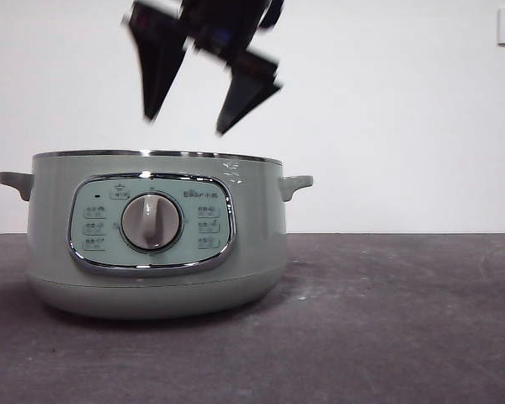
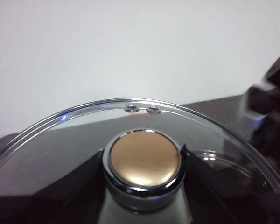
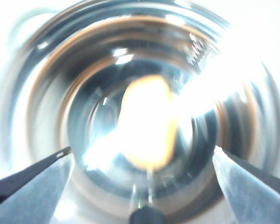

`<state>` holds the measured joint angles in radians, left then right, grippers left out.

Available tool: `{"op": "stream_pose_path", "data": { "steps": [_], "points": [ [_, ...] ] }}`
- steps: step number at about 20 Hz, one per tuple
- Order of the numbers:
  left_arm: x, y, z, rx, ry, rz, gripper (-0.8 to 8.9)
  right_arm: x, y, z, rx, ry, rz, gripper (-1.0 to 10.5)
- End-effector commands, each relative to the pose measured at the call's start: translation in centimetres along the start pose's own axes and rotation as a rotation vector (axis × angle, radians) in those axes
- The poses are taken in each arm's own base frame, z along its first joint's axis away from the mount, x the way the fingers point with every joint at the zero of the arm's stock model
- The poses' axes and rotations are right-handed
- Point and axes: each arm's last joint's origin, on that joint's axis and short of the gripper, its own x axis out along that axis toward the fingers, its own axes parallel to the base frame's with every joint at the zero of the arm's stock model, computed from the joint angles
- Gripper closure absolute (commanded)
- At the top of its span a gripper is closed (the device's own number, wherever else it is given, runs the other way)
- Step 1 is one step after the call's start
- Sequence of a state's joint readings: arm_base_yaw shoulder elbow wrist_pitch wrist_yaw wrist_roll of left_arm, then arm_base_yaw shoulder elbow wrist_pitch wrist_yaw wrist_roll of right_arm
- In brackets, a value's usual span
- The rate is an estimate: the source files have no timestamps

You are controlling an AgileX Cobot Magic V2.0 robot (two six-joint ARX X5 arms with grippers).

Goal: Pick up the potato,open the lid,put the potato in the pot,close the lid

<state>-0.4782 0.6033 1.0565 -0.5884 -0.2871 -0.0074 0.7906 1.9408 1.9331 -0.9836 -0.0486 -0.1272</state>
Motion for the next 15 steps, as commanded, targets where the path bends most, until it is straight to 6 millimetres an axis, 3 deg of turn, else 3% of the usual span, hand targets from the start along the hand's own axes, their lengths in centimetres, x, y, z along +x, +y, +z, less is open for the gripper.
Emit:
{"op": "stream_pose_path", "data": {
  "steps": [1,4,8,12,15],
  "points": [
    [1.2,-0.4,1.1,-0.005,-0.06,-0.003,8.22,-4.2,-0.1,-1.0,0.014,0.016,-0.007,4.5],
    [4.5,-1.5,1.1,0.005,-0.024,-0.047,8.22,-10.6,-0.1,-2.8,0.05,-0.013,-0.023,4.5],
    [9.0,-3.1,0.3,0.017,0.053,-0.148,8.22,-17.5,0.3,-5.2,0.107,-0.128,-0.045,4.5],
    [13.1,-4.7,-1.3,0.001,0.135,-0.227,8.22,-23.2,0.9,-7.8,0.118,-0.264,-0.13,4.5],
    [15.5,-5.9,-2.5,0.009,0.178,-0.247,8.22,-26.5,1.3,-9.7,0.153,-0.348,-0.195,4.5]
  ]
}}
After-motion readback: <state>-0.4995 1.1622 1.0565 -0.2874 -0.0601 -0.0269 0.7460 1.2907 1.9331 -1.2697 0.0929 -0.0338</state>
